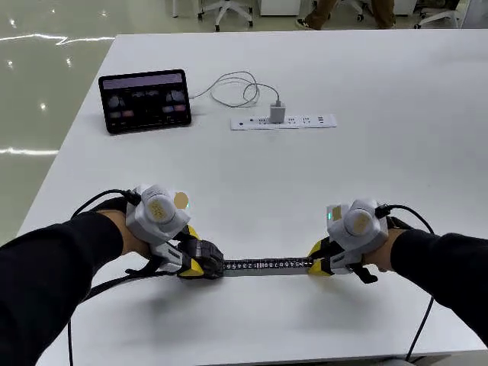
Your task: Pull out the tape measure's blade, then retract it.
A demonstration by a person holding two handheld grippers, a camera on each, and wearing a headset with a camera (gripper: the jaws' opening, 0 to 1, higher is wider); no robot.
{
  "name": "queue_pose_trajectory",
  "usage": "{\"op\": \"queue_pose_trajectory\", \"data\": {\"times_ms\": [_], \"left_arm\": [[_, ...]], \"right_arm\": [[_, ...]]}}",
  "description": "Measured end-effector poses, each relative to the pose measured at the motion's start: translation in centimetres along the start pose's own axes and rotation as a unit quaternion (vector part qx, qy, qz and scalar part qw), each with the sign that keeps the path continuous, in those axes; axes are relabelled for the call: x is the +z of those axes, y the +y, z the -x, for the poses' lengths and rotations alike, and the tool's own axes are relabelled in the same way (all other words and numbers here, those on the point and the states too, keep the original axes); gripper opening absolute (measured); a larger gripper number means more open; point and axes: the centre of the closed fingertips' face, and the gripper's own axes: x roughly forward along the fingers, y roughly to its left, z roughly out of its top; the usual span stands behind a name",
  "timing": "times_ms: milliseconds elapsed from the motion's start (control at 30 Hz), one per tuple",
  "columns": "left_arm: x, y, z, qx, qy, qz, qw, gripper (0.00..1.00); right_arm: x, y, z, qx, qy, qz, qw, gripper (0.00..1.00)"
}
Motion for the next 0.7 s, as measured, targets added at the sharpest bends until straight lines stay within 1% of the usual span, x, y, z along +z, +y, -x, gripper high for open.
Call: {"op": "queue_pose_trajectory", "data": {"times_ms": [433, 700], "left_arm": [[0.0, 0.0, 0.0, 0.002, -0.002, 0.002, 1.0, 0.31], [0.0, 0.0, 0.0, 0.002, -0.001, 0.002, 1.0, 0.31]], "right_arm": [[-1.0, 0.0, 0.5, -0.003, 0.005, -0.004, 1.0, 0.08], [-1.7, -0.2, 1.0, -0.005, 0.012, -0.003, 0.9999, 0.08]]}}
